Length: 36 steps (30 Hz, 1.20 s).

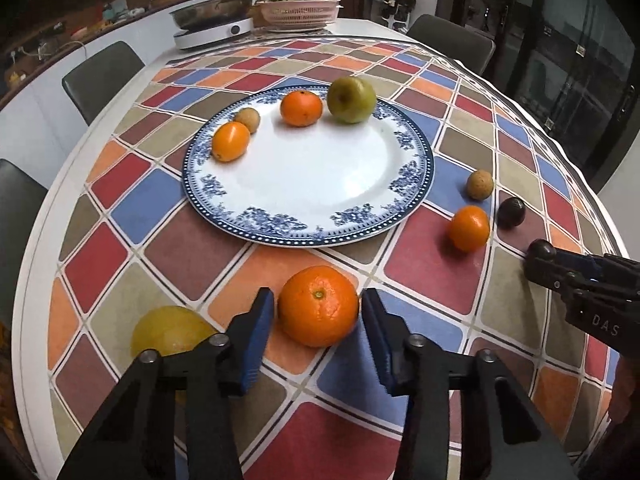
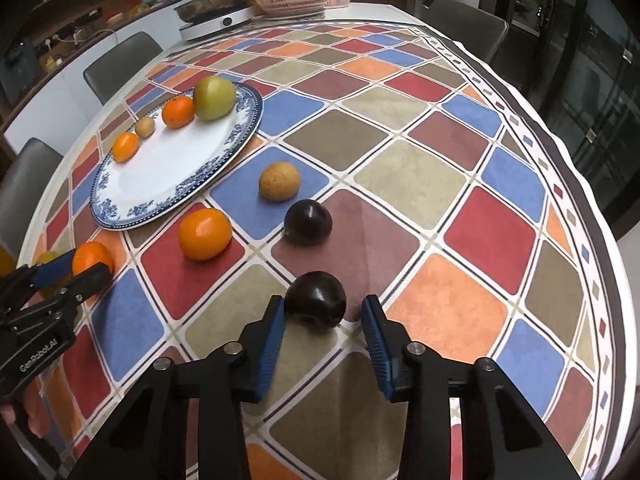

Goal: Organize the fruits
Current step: 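Grasp a dark plum with right tool while left tool grasps a large orange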

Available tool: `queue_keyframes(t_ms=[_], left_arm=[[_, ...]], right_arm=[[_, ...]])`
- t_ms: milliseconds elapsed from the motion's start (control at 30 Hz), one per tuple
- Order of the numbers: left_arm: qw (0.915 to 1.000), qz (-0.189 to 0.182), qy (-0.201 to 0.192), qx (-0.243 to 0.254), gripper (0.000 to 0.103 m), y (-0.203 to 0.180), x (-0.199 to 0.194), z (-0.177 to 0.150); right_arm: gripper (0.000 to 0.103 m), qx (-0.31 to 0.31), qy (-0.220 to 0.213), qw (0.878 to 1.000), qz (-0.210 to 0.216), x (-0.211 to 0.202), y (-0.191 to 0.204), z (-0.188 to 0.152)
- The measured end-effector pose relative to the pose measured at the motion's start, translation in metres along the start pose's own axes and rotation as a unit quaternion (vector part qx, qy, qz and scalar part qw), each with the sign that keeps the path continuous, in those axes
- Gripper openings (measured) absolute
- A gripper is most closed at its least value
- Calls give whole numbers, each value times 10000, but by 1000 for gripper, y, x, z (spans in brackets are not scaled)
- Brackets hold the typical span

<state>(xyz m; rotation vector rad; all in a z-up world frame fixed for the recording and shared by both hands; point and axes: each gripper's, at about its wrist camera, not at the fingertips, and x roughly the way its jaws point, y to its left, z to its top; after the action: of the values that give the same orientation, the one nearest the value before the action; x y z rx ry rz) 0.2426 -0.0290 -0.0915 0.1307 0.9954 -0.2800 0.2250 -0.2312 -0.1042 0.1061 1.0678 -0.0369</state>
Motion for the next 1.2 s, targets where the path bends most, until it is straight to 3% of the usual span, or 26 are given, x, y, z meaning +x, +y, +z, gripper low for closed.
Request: queue_keyframes(t_ms=[100,600,1200], left_arm=[[10000,4,-26,-20,41,0,0,-1],[9994,-106,-323,-42,41,-8,-29,-2],[9960,-209,-866,-20,40,-18,-86,5]], right_arm=[[31,-33,-14,10000,53,1,0,0],[31,-164,-328,9992,179,-18,1,0],[31,-632,-979,9900,796,-72,20,6]])
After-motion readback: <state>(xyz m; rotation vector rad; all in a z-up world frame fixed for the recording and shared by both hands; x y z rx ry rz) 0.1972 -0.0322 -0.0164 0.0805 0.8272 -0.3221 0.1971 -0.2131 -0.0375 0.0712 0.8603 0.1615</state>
